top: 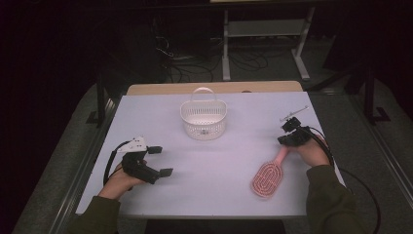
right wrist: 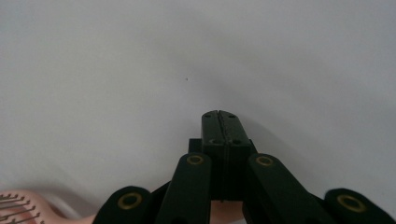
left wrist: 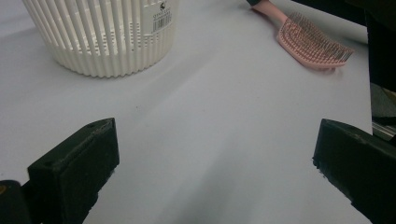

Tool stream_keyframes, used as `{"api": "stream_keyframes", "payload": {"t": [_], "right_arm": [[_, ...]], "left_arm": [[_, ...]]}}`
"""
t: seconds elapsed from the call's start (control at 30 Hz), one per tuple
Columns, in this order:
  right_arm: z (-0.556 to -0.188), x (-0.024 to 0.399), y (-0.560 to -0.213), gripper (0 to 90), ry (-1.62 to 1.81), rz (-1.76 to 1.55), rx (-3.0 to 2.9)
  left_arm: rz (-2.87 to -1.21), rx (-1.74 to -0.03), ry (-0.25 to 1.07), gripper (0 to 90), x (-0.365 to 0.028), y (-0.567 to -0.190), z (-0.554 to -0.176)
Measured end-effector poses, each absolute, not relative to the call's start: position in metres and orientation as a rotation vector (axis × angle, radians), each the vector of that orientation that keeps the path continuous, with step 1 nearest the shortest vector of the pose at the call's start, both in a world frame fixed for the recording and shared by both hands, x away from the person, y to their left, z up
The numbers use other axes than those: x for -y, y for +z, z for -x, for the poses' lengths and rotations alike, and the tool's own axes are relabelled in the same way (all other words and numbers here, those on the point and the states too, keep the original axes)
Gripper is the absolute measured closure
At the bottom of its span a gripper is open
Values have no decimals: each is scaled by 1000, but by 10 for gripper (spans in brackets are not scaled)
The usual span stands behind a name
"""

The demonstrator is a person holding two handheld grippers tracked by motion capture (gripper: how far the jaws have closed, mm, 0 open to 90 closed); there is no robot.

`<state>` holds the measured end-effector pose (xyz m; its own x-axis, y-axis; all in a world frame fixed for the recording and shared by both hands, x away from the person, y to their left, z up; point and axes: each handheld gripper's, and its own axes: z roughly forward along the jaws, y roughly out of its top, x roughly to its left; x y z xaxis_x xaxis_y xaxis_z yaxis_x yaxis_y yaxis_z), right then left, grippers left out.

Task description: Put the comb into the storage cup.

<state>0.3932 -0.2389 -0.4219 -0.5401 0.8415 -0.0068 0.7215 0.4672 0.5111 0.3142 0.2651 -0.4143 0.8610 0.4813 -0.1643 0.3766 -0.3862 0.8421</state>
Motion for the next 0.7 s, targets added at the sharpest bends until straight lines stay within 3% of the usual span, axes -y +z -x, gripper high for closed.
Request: {"api": "stream_keyframes", "payload": {"t": [0.7], "right_arm": [[-361,262,-421,892,659,-1378,-2444]], "left_arm": [[-2044,-603,148,3,-255,-416,-311]]}}
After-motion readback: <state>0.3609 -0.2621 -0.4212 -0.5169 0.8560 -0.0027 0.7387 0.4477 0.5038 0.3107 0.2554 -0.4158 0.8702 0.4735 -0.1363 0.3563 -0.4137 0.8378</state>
